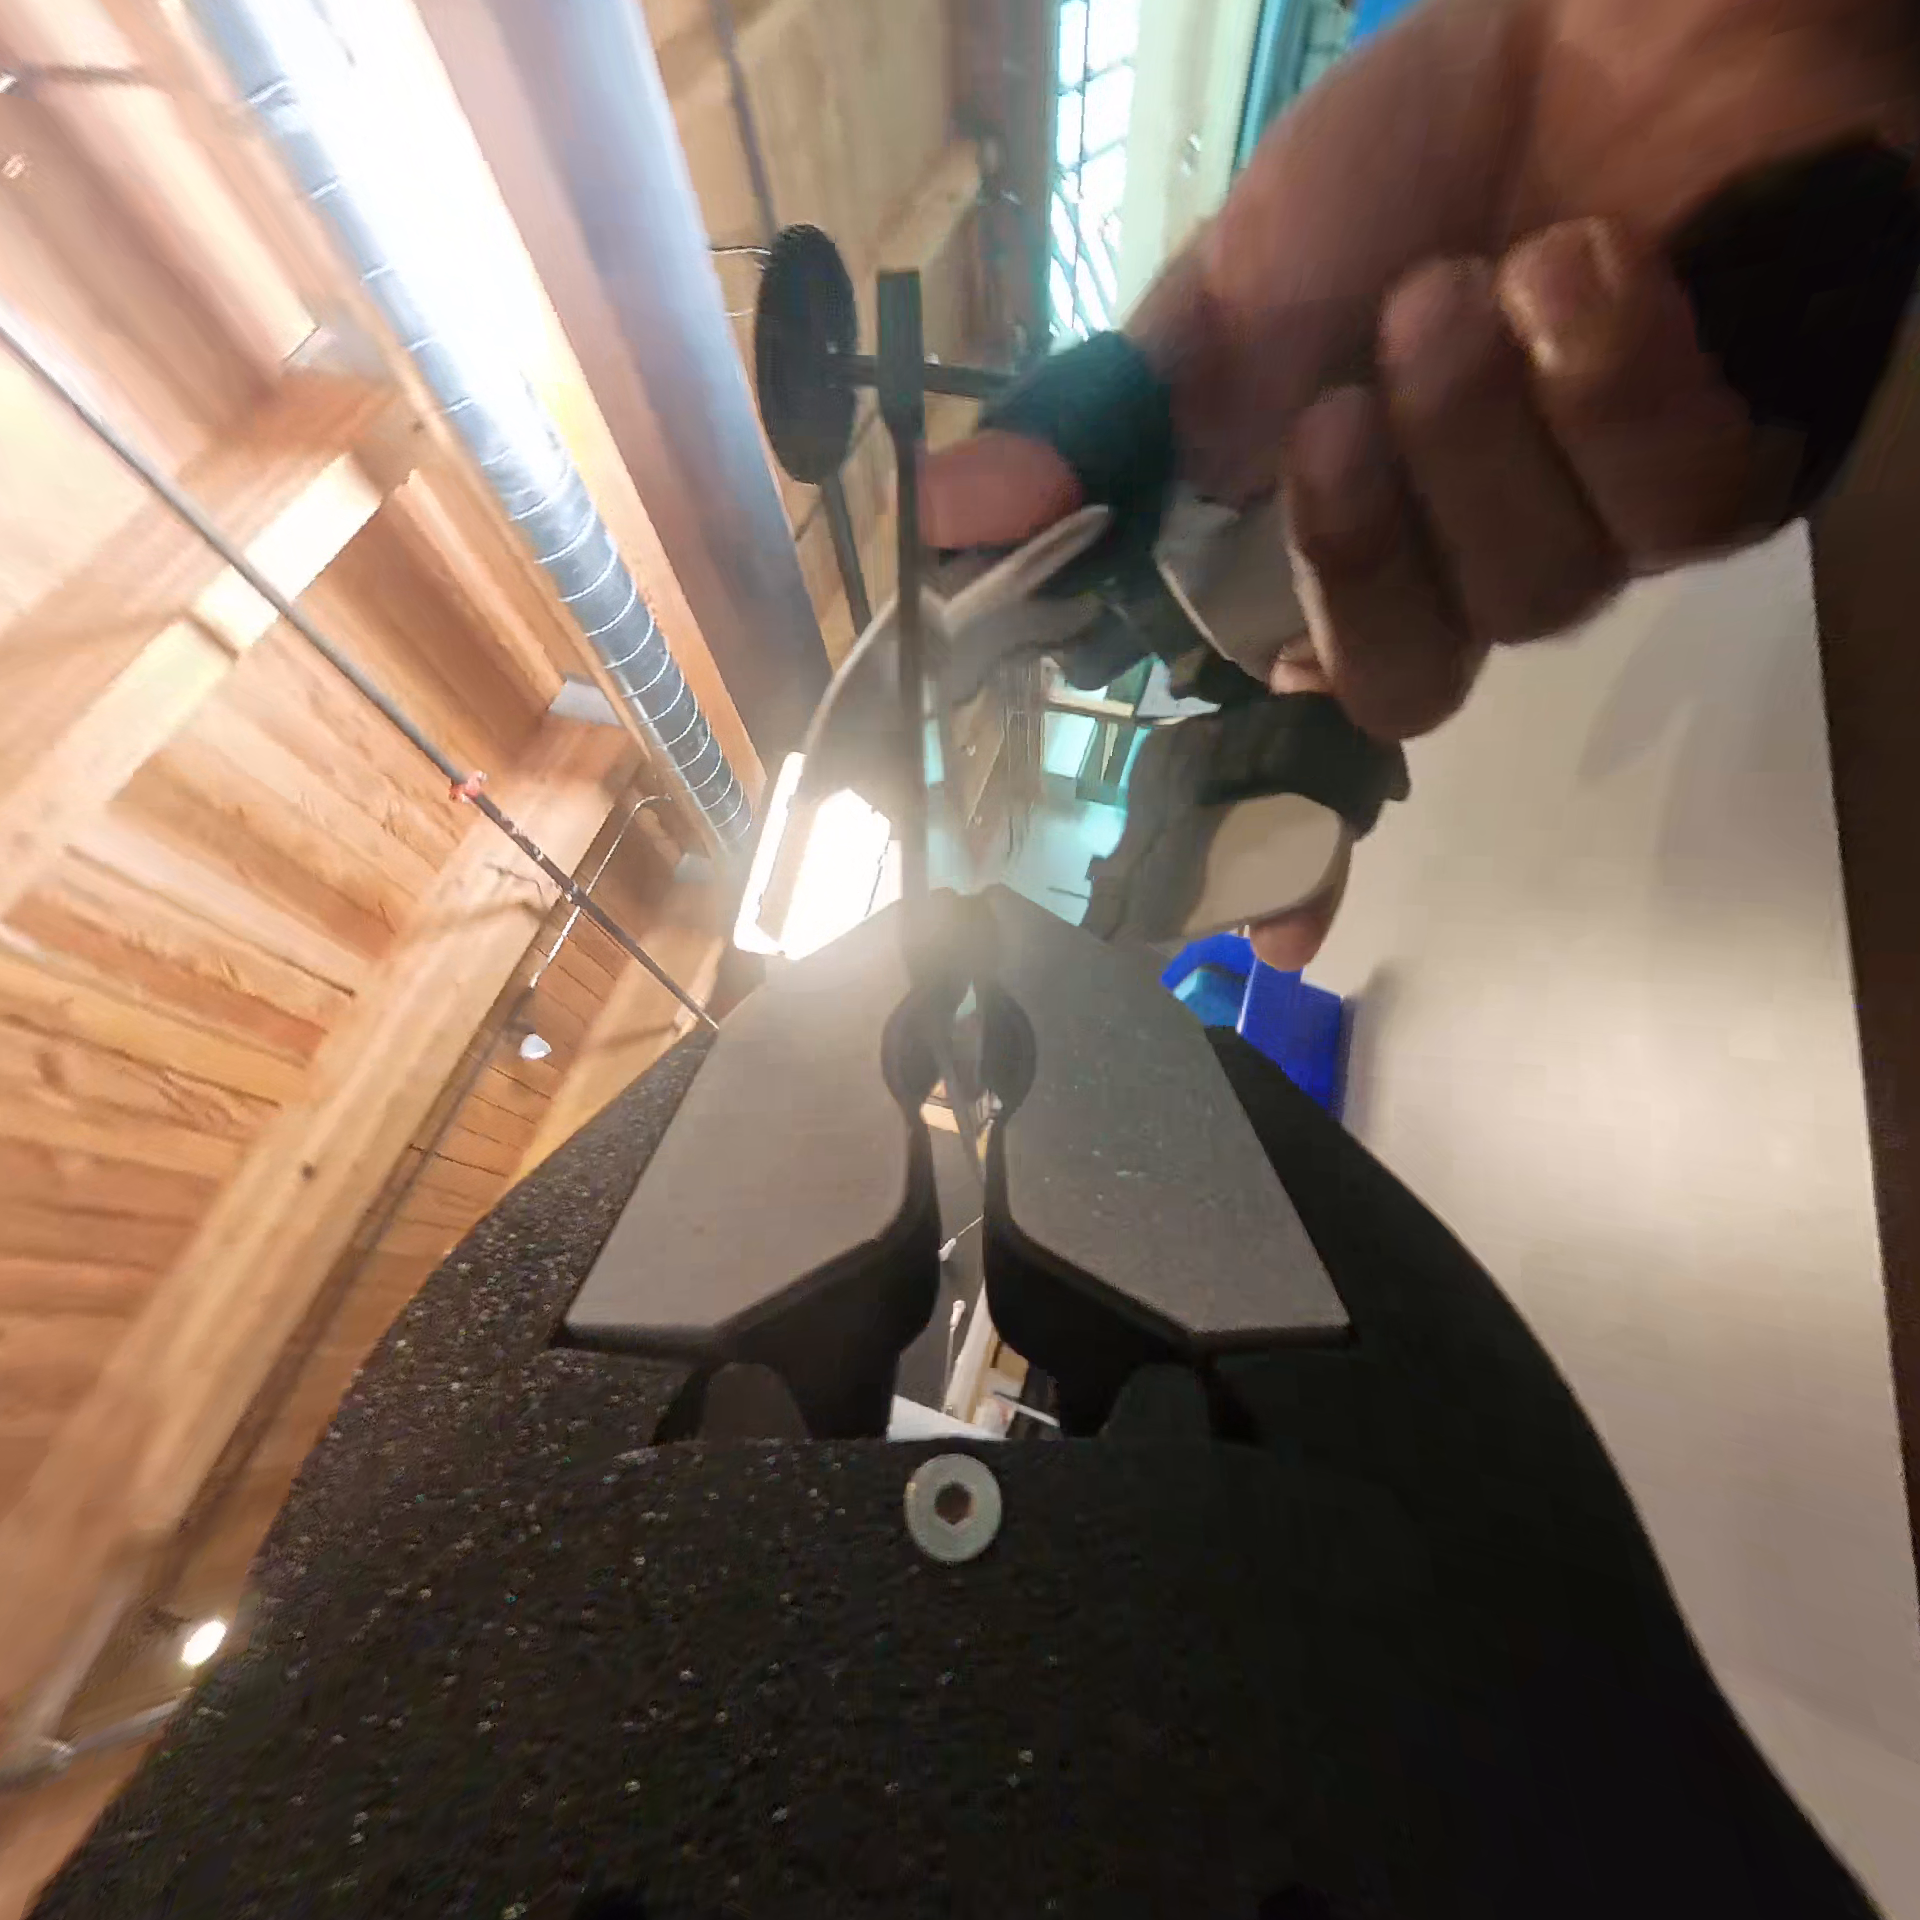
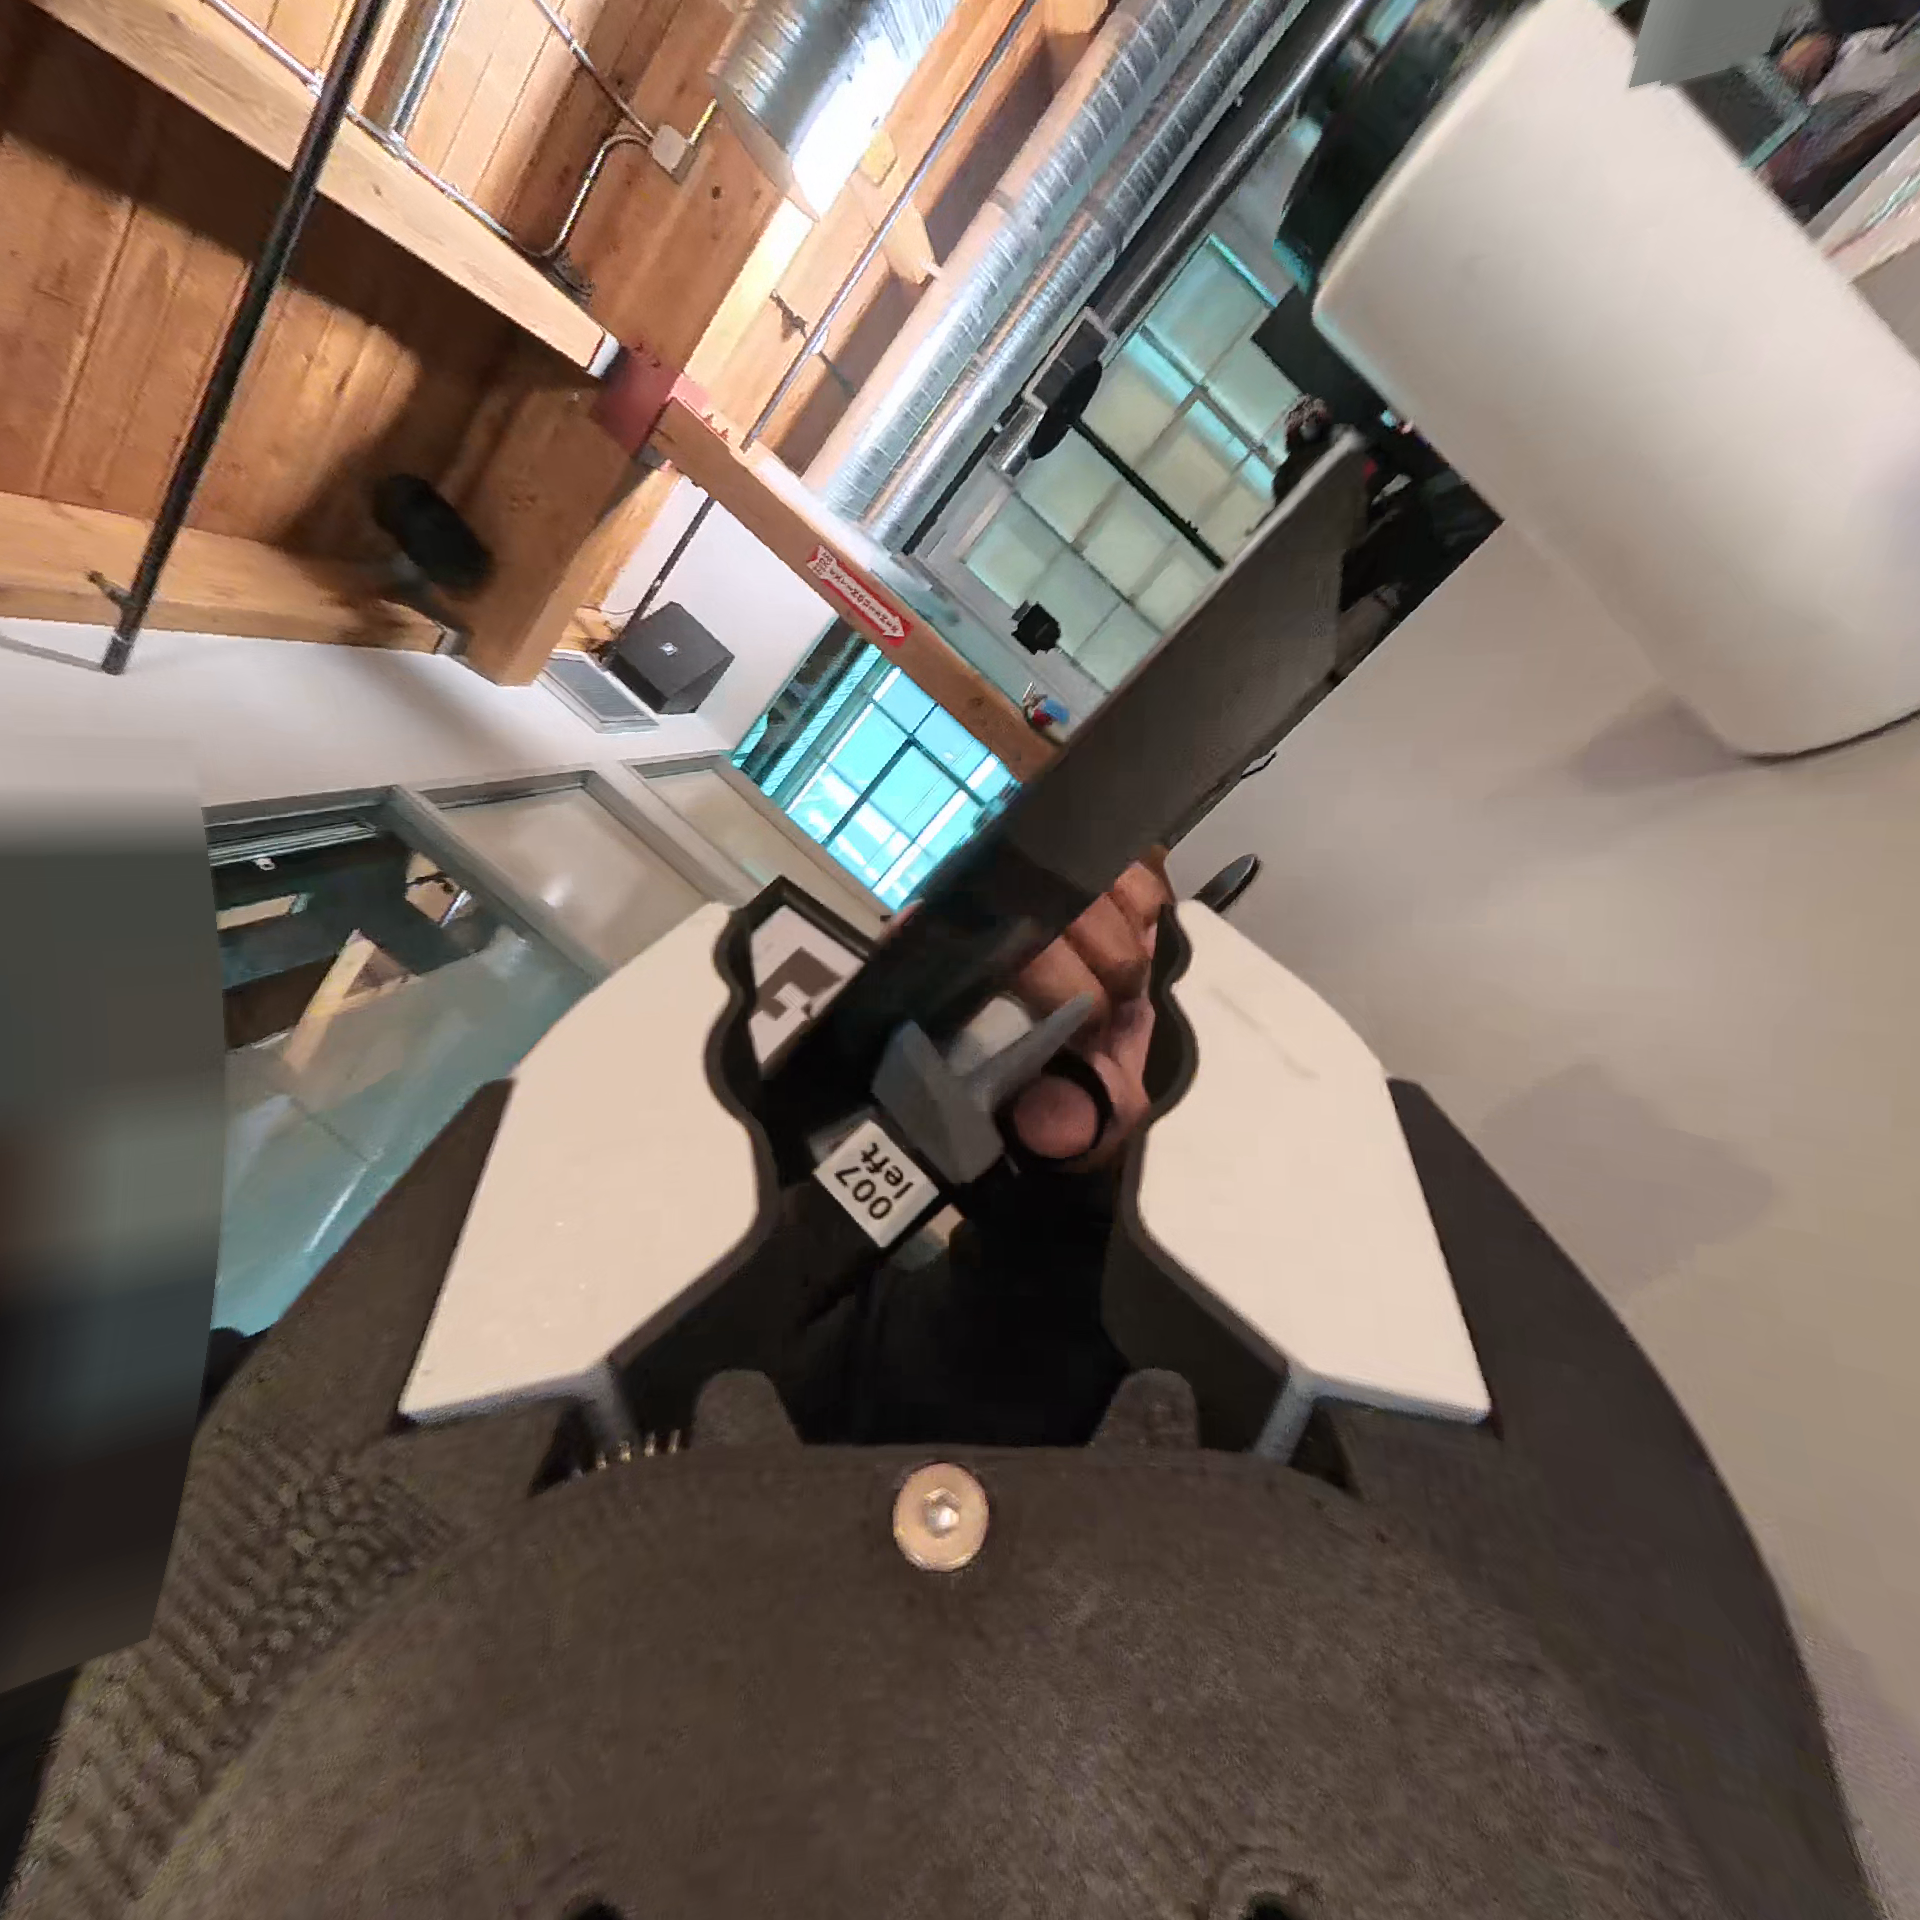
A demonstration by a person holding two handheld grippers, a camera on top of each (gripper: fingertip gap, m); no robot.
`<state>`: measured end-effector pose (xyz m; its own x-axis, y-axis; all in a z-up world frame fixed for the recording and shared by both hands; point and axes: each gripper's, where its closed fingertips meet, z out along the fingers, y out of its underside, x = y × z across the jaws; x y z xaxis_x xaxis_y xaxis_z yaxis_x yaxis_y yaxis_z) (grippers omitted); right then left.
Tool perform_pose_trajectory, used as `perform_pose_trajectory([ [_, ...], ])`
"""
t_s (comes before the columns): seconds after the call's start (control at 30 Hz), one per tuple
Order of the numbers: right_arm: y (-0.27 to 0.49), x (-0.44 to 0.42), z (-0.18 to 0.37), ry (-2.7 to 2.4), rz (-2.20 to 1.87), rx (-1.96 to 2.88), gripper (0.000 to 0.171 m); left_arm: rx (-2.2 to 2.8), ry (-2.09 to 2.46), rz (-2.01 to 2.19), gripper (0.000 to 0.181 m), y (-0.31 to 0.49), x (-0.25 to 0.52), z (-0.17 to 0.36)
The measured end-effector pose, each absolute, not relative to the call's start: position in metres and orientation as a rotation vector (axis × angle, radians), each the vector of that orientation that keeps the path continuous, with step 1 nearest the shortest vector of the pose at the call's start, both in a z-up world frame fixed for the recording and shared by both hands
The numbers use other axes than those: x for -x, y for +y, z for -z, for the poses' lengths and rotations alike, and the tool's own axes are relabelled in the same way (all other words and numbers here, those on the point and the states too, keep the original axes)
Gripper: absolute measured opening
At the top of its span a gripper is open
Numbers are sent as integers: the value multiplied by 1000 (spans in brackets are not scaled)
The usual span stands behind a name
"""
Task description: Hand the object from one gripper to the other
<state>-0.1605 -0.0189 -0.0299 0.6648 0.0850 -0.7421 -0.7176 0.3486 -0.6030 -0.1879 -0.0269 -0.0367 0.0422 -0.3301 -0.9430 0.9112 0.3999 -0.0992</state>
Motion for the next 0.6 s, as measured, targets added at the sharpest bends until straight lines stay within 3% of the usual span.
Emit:
perform_pose_trajectory([
  [0.07, -13, 167, 36, 659, -595, 1161, 67, -679, 1164, 1020, 1, -34, 188, 45],
  [0.13, -13, 167, 39, 659, -551, 1194, 36, -655, 1190, 1040, 8, -35, 184, 46],
  [0.17, -18, 162, 39, 669, -497, 1190, 14, -635, 1232, 1079, 20, -34, 181, 47],
  [0.2, -23, 159, 37, 670, -456, 1181, 4, -602, 1300, 1123, 35, -33, 175, 50],
  [0.3, -36, 150, 37, 703, -374, 1186, 2, -505, 1580, 1375, 60, -25, 166, 63],
  [0.6, -42, 155, 38, 666, -299, 1295, 0, -78, 2141, 1919, 61, 0, 161, 73],
])
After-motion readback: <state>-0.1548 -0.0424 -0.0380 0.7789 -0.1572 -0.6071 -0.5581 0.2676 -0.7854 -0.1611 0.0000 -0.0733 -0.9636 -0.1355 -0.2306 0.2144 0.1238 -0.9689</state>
